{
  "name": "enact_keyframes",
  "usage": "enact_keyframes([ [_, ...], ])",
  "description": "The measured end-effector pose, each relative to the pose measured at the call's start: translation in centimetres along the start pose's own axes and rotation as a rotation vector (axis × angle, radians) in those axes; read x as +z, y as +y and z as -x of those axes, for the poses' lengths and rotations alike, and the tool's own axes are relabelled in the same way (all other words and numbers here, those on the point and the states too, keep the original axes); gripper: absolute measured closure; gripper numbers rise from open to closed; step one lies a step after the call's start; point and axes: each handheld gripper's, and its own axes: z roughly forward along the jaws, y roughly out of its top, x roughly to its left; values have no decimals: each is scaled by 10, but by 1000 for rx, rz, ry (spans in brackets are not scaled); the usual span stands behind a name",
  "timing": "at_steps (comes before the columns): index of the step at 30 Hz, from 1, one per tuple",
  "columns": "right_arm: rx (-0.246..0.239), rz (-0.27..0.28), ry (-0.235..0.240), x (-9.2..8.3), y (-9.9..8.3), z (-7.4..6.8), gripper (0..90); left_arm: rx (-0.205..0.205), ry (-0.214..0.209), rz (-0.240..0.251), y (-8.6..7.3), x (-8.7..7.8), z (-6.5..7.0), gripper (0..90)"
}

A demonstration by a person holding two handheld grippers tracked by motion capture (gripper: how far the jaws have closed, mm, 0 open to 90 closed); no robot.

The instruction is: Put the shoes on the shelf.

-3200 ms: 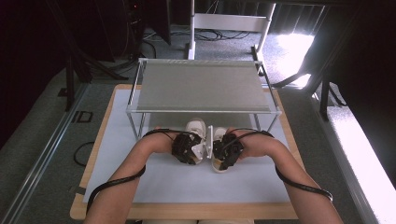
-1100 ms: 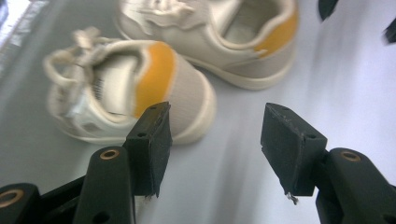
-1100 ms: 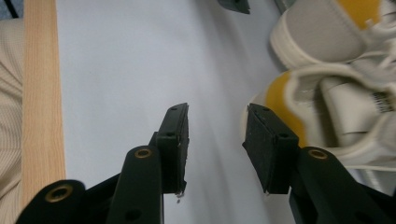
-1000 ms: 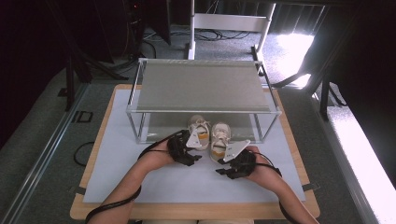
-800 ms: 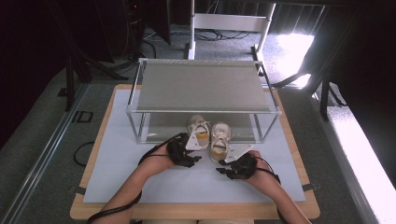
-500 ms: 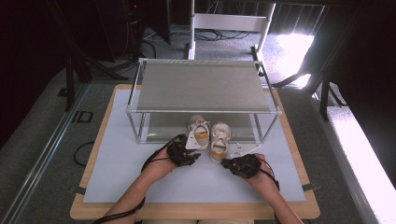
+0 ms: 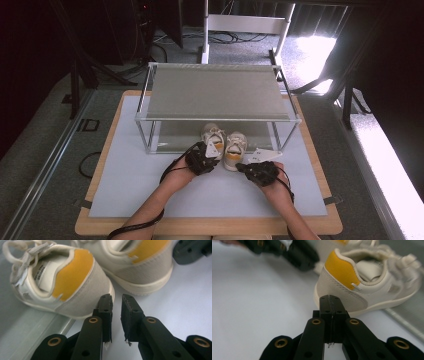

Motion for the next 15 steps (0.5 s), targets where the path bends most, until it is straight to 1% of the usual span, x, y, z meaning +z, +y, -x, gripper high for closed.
enact_keyframes([
  [1, -1, 5, -9, -1, 2, 1, 896, -1, 0, 1, 1, 1, 0, 782],
  [3, 1, -5, -78, 0, 7, 3, 867, 7, -4, 4, 3, 2, -1, 782],
  [4, 6, -8, -83, 2, 9, 7, 866, 8, -4, 2, 3, 2, -1, 782],
  [6, 41, -10, -82, 5, 11, 13, 869, 12, -6, 6, 3, 3, -2, 783],
  [7, 49, -16, -98, 8, 12, 15, 865, 9, -4, 8, 3, 3, -2, 793],
  [8, 53, -12, -107, 10, 12, 18, 864, 10, -8, 9, 3, 3, -3, 799],
  [10, 89, 1, -101, 13, 12, 23, 855, 11, -10, 13, 2, 4, -4, 800],
  [13, 110, 6, -104, 17, 13, 28, 842, 18, -3, 17, 3, 5, -5, 800],
  [15, 107, 5, -110, 19, 15, 29, 836, 28, 1, 15, 4, 7, -7, 800],
])
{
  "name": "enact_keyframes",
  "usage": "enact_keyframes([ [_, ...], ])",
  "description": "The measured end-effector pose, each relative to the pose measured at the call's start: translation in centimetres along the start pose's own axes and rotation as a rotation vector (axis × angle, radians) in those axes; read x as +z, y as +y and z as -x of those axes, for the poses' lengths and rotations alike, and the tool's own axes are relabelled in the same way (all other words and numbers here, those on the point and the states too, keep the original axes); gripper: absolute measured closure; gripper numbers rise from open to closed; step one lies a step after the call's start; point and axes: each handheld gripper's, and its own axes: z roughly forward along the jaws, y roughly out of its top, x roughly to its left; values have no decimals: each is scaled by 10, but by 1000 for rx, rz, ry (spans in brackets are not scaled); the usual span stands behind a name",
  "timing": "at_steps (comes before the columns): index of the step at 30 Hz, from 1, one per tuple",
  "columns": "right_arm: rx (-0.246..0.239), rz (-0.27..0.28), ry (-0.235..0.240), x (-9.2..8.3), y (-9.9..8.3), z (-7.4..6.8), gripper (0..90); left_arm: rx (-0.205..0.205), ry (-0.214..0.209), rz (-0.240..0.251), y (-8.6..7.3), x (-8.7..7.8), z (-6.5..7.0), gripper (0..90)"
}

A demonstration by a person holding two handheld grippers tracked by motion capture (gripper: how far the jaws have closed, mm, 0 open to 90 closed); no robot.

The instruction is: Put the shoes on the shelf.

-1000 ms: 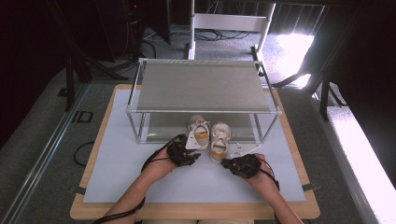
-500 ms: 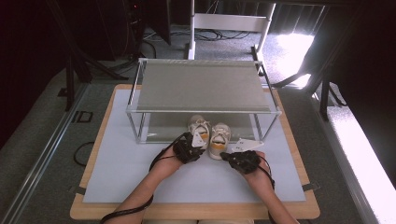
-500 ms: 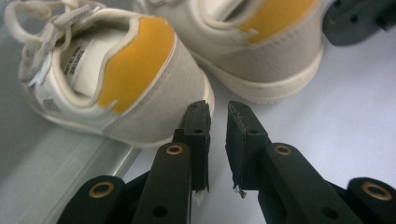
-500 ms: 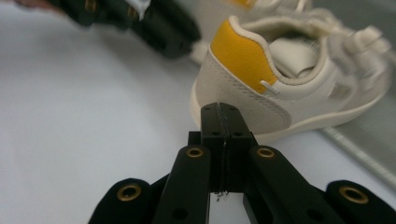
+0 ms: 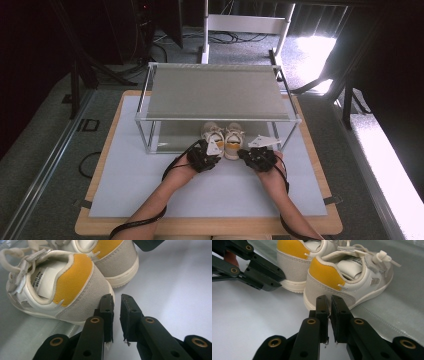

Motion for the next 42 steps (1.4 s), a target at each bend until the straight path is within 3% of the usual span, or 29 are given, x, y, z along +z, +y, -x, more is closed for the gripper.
enact_keyframes([
  [5, 10, 2, -15, 7, 4, 4, 826, -10, -7, 7, 1, 6, -9, 799],
  [9, 36, 19, -33, 15, 5, 8, 822, -9, 11, 14, 2, 11, -14, 799],
  [15, 74, 51, -61, 25, 5, 11, 818, 32, 47, -5, 4, 18, -19, 798],
  [23, 79, 48, -67, 38, 11, 12, 804, -36, 39, 5, -1, 25, -32, 797],
  [32, 108, 70, -63, 39, 8, 13, 763, -30, 42, 5, 0, 22, -29, 790],
  [38, 93, 99, -51, 27, 7, 13, 595, -42, 30, 14, -3, 14, -26, 768],
  [42, 69, 116, -86, 18, 6, 11, 423, -75, 21, 28, -3, 5, -25, 716],
])
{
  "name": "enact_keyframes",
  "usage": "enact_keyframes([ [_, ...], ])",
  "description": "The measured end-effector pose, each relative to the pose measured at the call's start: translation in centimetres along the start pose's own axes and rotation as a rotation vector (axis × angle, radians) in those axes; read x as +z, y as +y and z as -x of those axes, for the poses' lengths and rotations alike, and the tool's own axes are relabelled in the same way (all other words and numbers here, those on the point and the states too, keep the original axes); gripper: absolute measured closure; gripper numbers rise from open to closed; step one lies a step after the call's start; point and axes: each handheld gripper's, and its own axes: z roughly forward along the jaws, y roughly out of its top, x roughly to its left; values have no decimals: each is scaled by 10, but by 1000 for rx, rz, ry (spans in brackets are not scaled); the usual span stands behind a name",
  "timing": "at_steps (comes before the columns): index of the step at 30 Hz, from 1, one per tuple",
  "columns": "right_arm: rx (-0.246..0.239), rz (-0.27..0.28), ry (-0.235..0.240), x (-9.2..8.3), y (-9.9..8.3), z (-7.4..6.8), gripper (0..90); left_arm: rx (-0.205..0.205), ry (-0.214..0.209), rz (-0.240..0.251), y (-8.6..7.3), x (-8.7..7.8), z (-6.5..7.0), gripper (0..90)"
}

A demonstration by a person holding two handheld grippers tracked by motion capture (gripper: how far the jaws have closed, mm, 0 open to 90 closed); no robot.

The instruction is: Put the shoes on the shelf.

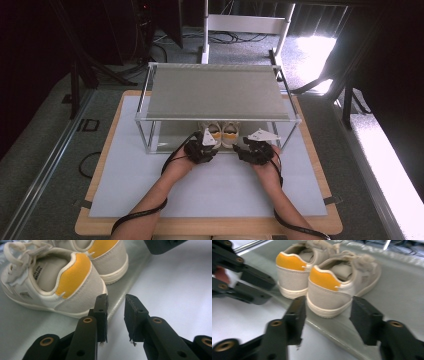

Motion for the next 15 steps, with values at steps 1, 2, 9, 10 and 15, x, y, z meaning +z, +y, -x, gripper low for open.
enact_keyframes([
  [1, -7, 12, -11, -2, 0, -1, 355, -2, 0, 1, 0, -2, 1, 675],
  [2, -12, 14, -15, -3, -1, -1, 270, -11, 0, -3, 0, -4, 3, 634],
  [9, -7, 1, 17, -6, -9, 1, 133, -60, 19, -25, -5, -11, 11, 354],
  [10, 1, 4, 26, -7, -11, 2, 133, -70, 15, -24, -7, -11, 11, 306],
  [15, -12, -17, 16, -13, -21, 4, 134, -109, 3, 13, -18, -14, 11, 138],
])
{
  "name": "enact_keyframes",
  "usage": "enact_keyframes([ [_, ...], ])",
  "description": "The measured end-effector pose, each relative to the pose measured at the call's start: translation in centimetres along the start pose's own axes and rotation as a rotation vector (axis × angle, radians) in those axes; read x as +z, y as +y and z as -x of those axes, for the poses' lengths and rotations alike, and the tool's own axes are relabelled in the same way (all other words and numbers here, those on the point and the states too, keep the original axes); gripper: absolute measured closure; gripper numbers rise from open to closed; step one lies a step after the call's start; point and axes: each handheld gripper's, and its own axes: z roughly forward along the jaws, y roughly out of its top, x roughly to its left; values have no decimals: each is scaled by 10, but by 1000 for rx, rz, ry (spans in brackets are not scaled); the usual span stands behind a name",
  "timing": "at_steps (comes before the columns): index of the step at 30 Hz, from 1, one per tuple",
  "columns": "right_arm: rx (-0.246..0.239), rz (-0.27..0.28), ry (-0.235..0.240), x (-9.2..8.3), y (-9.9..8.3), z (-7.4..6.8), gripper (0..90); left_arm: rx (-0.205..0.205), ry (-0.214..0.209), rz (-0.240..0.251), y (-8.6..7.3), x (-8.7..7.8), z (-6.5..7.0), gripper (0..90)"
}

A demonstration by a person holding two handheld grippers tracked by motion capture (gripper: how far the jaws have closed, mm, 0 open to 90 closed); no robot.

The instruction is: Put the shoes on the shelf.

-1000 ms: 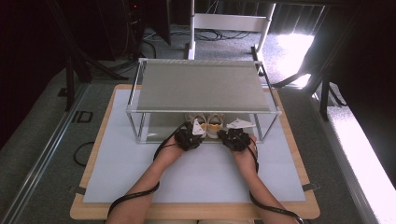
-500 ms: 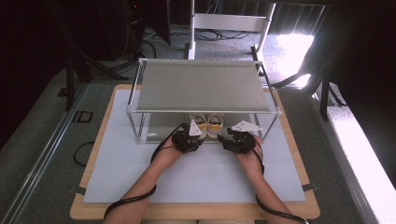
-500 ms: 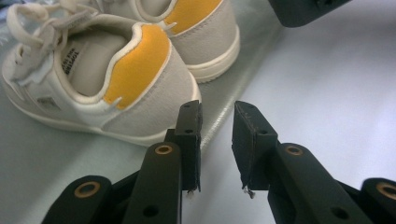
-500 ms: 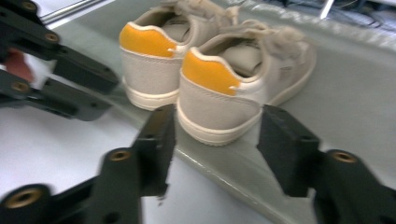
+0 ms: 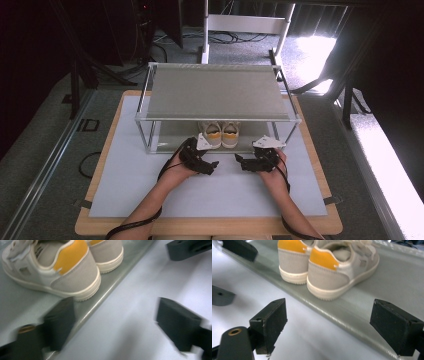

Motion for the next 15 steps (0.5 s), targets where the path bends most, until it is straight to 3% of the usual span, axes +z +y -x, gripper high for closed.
enact_keyframes([
  [4, 0, 0, -10, -8, -7, 3, 135, -47, -2, 26, -9, -6, -4, 136],
  [7, 2, 4, -11, -15, -12, 5, 135, -77, -6, 41, -15, -12, -8, 72],
  [15, -5, 2, -42, -29, -27, 11, 139, -142, 34, 93, -39, -25, -20, 72],
])
